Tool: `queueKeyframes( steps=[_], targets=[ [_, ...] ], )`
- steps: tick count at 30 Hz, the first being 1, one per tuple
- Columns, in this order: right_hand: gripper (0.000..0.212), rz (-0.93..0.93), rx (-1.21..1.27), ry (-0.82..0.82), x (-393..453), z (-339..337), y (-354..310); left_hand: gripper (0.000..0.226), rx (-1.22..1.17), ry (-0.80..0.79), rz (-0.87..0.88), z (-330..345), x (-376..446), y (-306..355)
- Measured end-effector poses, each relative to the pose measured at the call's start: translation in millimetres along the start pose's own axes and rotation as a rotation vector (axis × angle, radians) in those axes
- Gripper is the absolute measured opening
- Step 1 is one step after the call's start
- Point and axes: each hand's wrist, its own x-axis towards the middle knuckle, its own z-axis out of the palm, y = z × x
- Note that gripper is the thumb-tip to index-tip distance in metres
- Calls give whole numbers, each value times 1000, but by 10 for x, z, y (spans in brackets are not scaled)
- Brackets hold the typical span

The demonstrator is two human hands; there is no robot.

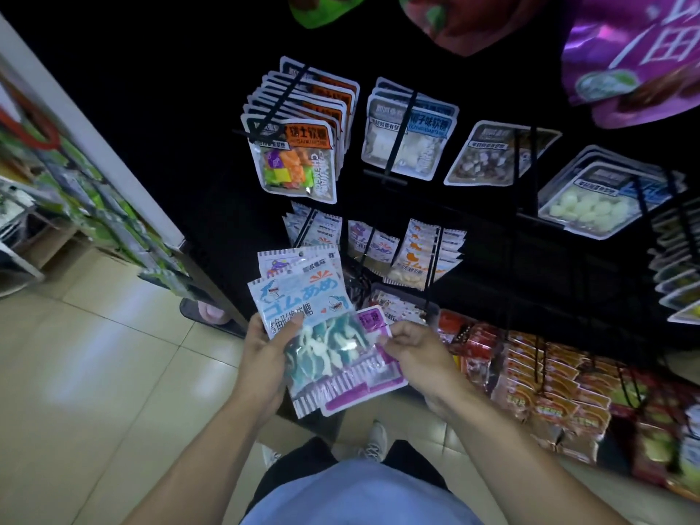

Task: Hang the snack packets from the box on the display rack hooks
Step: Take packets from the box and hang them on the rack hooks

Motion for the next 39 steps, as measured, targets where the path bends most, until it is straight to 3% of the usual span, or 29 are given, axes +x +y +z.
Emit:
queueKeyframes(
  steps=[5,10,13,16,18,20,25,29,33,35,39],
  targets=[
    [12,-130,168,318,-27,-192,-58,43,-23,33,55,-169,67,152],
    [12,-296,298,354,-138,-276,-184,41,79,39,34,-300,37,211],
    [9,-509,280,341,-270,-167,-253,35,111,11,-13,-239,-17,196],
    [19,-818,38,214,-344,-17,-245,31,108,-43,-41,-93,-76,207],
    [10,-1120,-384,181,-281,44,-141,29,92,-68,-57,-4,-100,255],
    [14,-1283,-652,157,-245,108,-61,27,105,-77,-39,46,-101,326],
    [25,-1179,-578,150,-359,319,-74,46,201,-167,61,49,-124,485],
    [33,-885,-483,232,-395,283,-256,50,301,-226,49,-17,-137,448],
    [89,-509,-667,39,-369,116,-553,48,447,-251,96,7,-188,412],
    [104,-400,-679,-4,-327,74,-660,46,477,-266,104,15,-185,393],
    [97,-239,-654,24,-293,-51,-755,43,462,-259,122,80,-186,398]
  ],
)
